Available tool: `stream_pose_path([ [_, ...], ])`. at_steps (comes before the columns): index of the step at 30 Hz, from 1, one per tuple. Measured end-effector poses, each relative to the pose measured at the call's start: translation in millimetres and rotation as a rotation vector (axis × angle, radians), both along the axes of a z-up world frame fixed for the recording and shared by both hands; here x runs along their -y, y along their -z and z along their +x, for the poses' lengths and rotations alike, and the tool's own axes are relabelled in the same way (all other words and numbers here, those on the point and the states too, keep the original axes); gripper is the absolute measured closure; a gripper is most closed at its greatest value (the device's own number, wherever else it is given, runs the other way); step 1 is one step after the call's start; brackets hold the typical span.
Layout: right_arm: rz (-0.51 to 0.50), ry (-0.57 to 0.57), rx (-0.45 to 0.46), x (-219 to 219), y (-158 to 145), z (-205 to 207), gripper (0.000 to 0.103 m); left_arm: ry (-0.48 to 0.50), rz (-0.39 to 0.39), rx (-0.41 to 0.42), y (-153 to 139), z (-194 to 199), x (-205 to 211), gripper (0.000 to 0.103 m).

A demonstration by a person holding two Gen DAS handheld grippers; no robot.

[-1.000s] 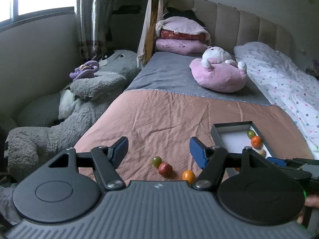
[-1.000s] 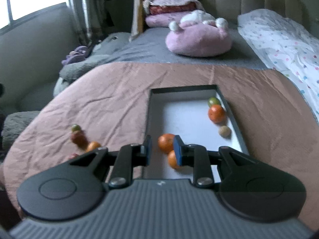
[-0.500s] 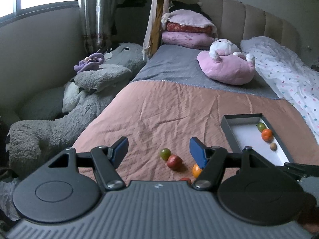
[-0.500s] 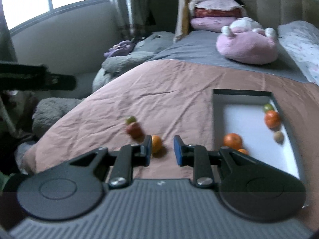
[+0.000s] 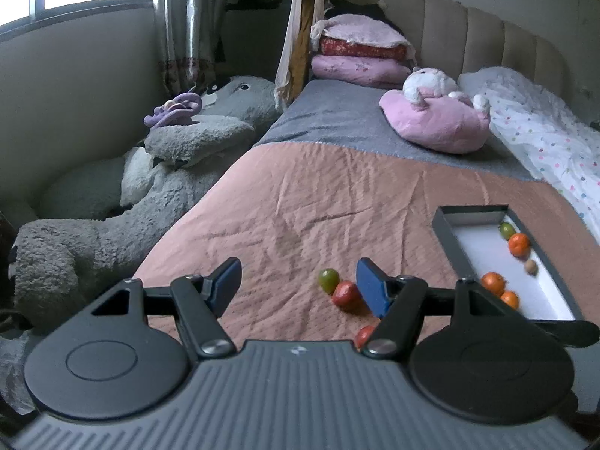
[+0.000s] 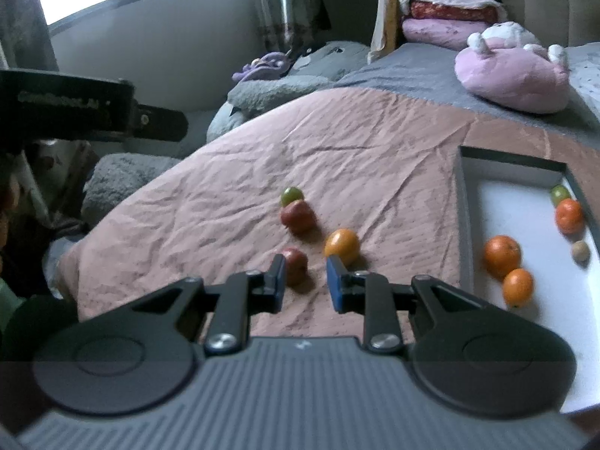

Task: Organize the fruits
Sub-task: 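Move both open tools back toward the remaining fruits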

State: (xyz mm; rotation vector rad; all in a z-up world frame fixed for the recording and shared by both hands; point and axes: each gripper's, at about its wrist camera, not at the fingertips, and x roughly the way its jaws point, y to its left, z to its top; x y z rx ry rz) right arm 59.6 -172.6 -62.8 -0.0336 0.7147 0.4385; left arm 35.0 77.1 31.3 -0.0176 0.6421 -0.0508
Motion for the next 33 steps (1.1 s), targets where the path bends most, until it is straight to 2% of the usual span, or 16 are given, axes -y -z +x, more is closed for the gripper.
stream_pose_path([
  [7, -0.003, -0.013, -0.049, -17.7, 23.4, 18.5, 0.076, -0.017, 0.007, -0.029, 17.0, 7.7, -14.8, 0.030],
  [13, -0.045, -0.032, -0.057, -39.5, 38.2, 34.1, 0.075, -0.028, 0.008, -0.040, 23.6, 15.4, -22.1, 0.030],
  [14, -0.056, -0.027, -0.050, -41.7, 39.5, 35.6, 0.068, -0.028, 0.007, -0.042, 24.0, 16.7, -22.5, 0.030],
  [16, -0.072, -0.023, -0.037, -45.7, 41.0, 39.1, 0.060, -0.027, 0.006, -0.044, 25.7, 17.6, -23.2, 0.030],
  [21, -0.096, -0.014, -0.042, -48.6, 45.0, 47.0, 0.061, -0.029, 0.010, -0.056, 31.8, 23.3, -24.6, 0.030],
  [25, -0.108, -0.001, -0.062, -45.7, 51.6, 52.2, 0.065, -0.031, 0.009, -0.064, 37.2, 26.8, -25.6, 0.030],
  [27, -0.100, 0.005, -0.064, -43.1, 54.2, 53.7, 0.073, -0.027, 0.008, -0.064, 39.2, 26.5, -24.7, 0.030],
  [33, -0.063, -0.005, -0.037, -36.2, 46.9, 49.4, 0.073, -0.017, -0.004, -0.074, 47.8, 30.5, -18.8, 0.030],
])
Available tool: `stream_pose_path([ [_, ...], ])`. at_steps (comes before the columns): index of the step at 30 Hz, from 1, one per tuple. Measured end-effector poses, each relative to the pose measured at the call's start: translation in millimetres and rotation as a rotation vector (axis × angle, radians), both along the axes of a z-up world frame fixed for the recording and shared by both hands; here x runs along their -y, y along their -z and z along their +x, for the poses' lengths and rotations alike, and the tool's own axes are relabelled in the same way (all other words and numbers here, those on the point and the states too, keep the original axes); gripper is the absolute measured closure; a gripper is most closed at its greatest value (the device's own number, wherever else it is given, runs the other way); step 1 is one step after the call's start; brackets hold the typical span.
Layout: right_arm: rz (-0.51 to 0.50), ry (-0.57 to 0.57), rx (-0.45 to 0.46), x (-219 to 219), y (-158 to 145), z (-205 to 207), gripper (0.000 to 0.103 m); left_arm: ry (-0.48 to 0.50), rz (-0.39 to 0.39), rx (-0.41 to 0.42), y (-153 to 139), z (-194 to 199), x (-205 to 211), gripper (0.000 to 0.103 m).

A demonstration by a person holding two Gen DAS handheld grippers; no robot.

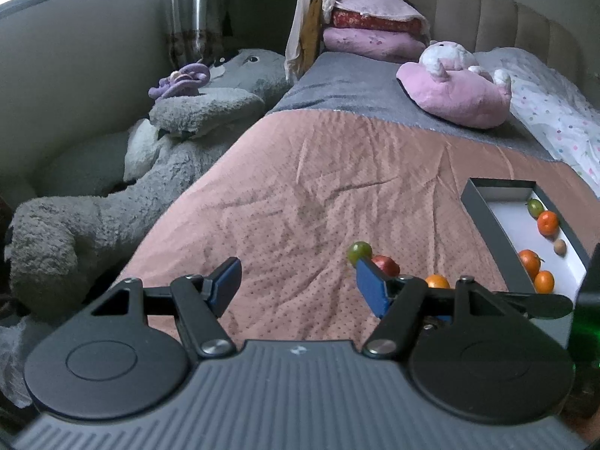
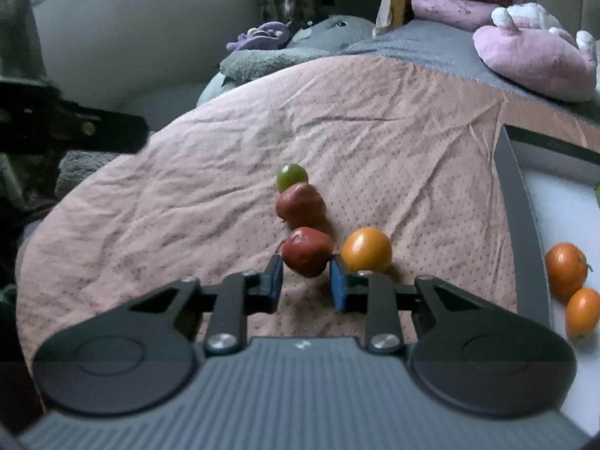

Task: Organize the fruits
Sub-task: 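Move both open tools back toward the remaining fruits, then grasp a small tangerine with the left tool while the right tool grasps a red tomato, then carry the small tangerine and red tomato over the white box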

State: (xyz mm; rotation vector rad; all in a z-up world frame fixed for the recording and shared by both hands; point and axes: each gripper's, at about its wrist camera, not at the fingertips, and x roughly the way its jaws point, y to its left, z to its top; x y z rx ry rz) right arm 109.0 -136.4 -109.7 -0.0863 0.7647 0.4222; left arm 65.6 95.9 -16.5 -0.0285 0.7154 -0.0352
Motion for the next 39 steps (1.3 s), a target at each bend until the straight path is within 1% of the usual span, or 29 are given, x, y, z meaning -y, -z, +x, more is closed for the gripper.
stream_pose_path([
  [4, 0.019, 0.007, 0.016, 9.6, -14.0, -10.2, 0.073, 0.016, -0.003, -0.007, 6.9, 2.4, 7.3, 0.030],
  [6, 0.013, 0.016, 0.024, 16.1, -21.4, -17.6, 0.073, 0.032, -0.005, -0.006, 10.9, 3.5, 14.2, 0.030],
  [12, -0.016, 0.065, 0.070, 44.2, -38.8, -37.4, 0.073, 0.121, -0.014, -0.014, 26.7, 6.9, 51.2, 0.030],
  [14, -0.031, 0.090, 0.072, 55.0, -41.1, -41.5, 0.073, 0.147, -0.017, -0.025, 33.6, 10.8, 67.0, 0.030],
  [20, -0.035, 0.159, 0.059, 89.4, -47.4, -50.5, 0.073, 0.221, -0.018, -0.046, 52.0, 29.2, 110.5, 0.030],
  [26, -0.022, 0.222, 0.058, 116.9, -61.0, -53.1, 0.073, 0.242, -0.014, -0.075, 71.2, 51.0, 134.2, 0.033],
  [29, -0.022, 0.236, 0.069, 123.8, -68.5, -56.9, 0.073, 0.228, -0.029, -0.111, 81.7, 63.8, 135.3, 0.038],
  [31, -0.020, 0.241, 0.075, 126.6, -71.9, -58.9, 0.073, 0.203, -0.034, -0.140, 90.3, 70.4, 133.6, 0.047],
  [33, -0.018, 0.240, 0.078, 128.4, -74.9, -59.6, 0.073, 0.184, -0.037, -0.161, 96.3, 73.6, 129.1, 0.052],
  [35, -0.013, 0.237, 0.080, 129.7, -76.9, -60.1, 0.073, 0.178, -0.050, -0.149, 97.6, 73.5, 126.3, 0.055],
  [36, -0.010, 0.235, 0.083, 130.1, -77.7, -60.6, 0.073, 0.178, -0.052, -0.149, 97.3, 72.7, 126.2, 0.058],
  [37, -0.007, 0.234, 0.087, 130.4, -78.4, -62.9, 0.073, 0.183, -0.055, -0.150, 96.5, 71.4, 125.7, 0.067],
  [39, 0.002, 0.229, 0.093, 130.0, -79.7, -64.6, 0.073, 0.184, -0.046, -0.144, 93.7, 68.1, 126.7, 0.067],
])
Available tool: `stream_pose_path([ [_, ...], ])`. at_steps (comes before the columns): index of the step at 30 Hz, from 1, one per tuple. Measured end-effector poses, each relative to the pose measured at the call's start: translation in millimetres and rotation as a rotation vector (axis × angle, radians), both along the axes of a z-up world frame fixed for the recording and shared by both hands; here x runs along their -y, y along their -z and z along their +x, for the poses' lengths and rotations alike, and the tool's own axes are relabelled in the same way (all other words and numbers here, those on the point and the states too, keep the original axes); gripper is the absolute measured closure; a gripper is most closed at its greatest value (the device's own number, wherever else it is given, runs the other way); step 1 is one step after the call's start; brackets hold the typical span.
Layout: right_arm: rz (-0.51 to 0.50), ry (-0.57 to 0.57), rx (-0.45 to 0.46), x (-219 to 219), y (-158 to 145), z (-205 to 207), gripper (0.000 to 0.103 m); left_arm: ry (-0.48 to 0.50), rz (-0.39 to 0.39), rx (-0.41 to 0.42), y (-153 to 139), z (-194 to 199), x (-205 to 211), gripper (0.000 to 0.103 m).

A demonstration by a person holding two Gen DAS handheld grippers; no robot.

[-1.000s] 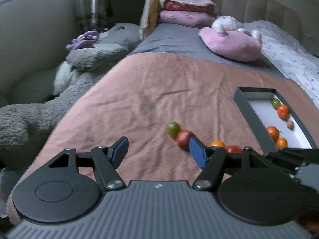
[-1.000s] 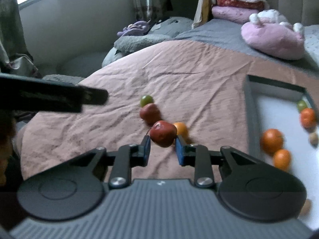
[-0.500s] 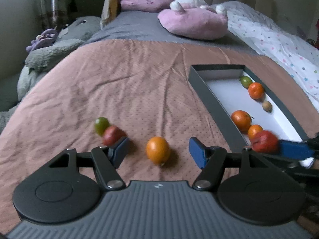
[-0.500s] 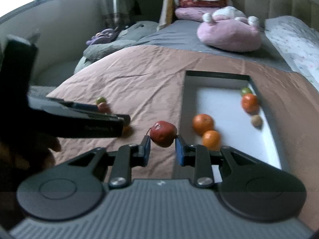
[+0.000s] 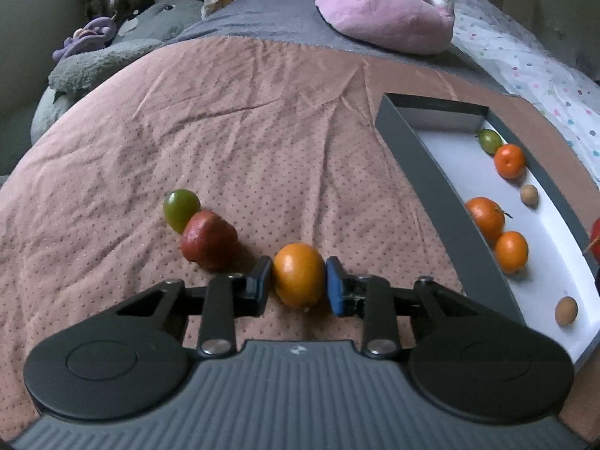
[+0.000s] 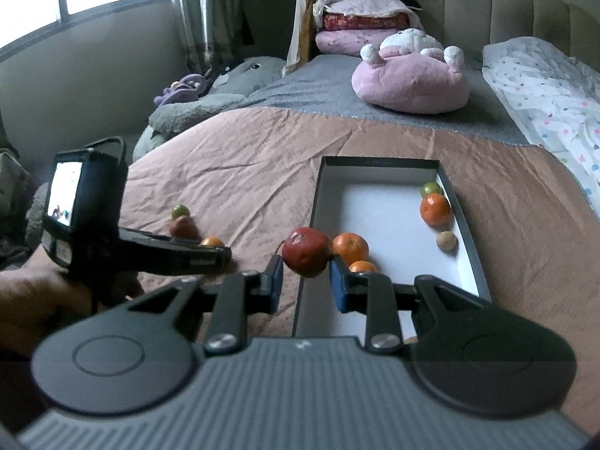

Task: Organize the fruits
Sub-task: 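Carry the small tangerine and red tomato over the white box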

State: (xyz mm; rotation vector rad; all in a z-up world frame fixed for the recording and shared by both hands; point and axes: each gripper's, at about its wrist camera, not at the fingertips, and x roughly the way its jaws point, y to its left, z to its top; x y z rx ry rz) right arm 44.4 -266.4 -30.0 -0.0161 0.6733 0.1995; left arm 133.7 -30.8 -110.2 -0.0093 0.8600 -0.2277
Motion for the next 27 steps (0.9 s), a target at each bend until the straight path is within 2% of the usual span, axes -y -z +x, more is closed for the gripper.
stream_pose_path([
  [9, 0.024, -0.033, 0.042, -3.1, -11.6, -23.2, 0.073, -0.052, 0.059, 0.047, -22.7, -20.6, -9.4, 0.067],
  [19, 0.044, -0.034, 0.085, 3.4, -22.8, -49.3, 0.073, -0.069, 0.055, 0.125, -73.8, -56.2, -15.0, 0.067],
  [27, 0.060, -0.020, 0.121, 13.9, -32.5, -73.0, 0.073, -0.046, 0.055, 0.165, -108.2, -80.6, -4.9, 0.067],
])
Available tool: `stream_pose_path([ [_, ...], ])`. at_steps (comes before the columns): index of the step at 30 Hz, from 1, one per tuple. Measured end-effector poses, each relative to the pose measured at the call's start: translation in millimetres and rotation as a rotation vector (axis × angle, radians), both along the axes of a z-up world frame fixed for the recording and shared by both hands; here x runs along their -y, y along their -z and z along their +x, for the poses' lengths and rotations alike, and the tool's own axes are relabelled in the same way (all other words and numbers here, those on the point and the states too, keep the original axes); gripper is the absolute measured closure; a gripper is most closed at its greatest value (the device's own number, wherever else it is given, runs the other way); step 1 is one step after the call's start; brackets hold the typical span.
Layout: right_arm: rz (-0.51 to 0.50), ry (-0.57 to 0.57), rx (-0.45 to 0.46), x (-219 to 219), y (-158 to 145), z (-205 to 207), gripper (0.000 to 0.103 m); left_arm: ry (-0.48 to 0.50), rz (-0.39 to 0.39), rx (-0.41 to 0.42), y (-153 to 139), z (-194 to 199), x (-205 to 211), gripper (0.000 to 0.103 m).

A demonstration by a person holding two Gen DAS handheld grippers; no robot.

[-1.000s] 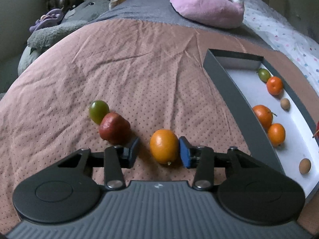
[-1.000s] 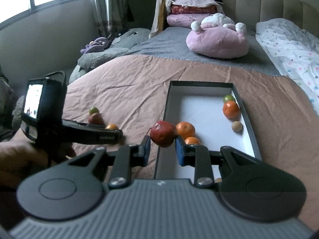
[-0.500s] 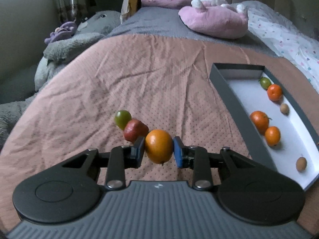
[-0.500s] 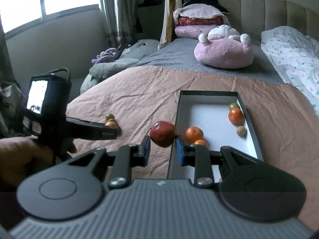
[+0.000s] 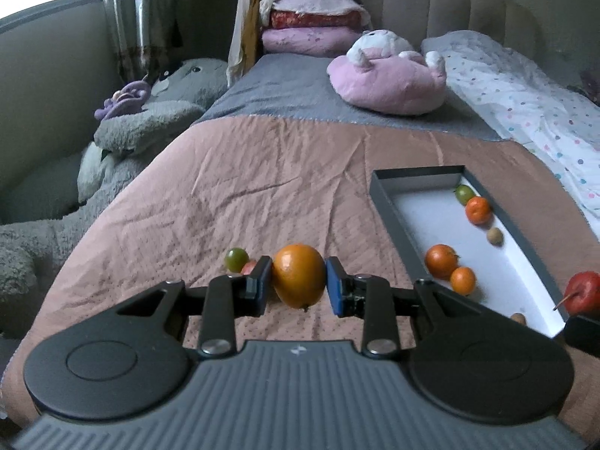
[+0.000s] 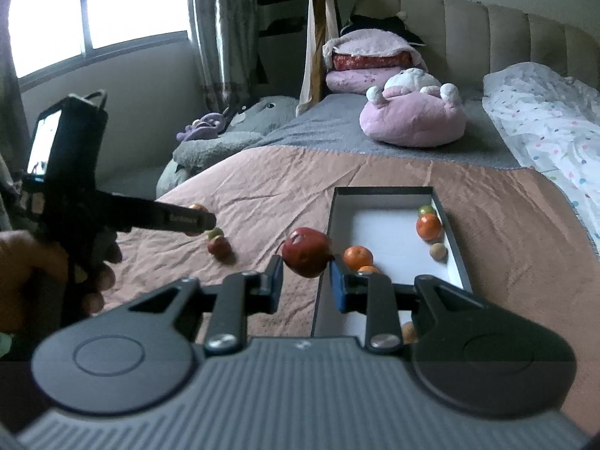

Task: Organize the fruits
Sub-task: 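Carry the small tangerine and red tomato over the white box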

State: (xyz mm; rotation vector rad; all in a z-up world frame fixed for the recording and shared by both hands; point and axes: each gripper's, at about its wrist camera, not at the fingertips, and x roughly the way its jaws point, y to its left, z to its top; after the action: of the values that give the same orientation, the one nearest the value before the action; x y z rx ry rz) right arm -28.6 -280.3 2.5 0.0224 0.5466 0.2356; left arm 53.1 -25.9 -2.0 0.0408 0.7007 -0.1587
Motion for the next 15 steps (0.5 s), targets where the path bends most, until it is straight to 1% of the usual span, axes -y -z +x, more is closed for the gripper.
stream_pose_path([
  [6, 0.002, 0.025, 0.006, 9.4, -2.8, -16.8, 0.073, 0.034, -0.002, 0.024, -18.8, -17.7, 12.9, 0.067],
  [15, 0.007, 0.060, 0.012, 26.0, -5.4, -30.9, 0.073, 0.083, -0.009, 0.042, -35.5, -27.1, 36.9, 0.067],
])
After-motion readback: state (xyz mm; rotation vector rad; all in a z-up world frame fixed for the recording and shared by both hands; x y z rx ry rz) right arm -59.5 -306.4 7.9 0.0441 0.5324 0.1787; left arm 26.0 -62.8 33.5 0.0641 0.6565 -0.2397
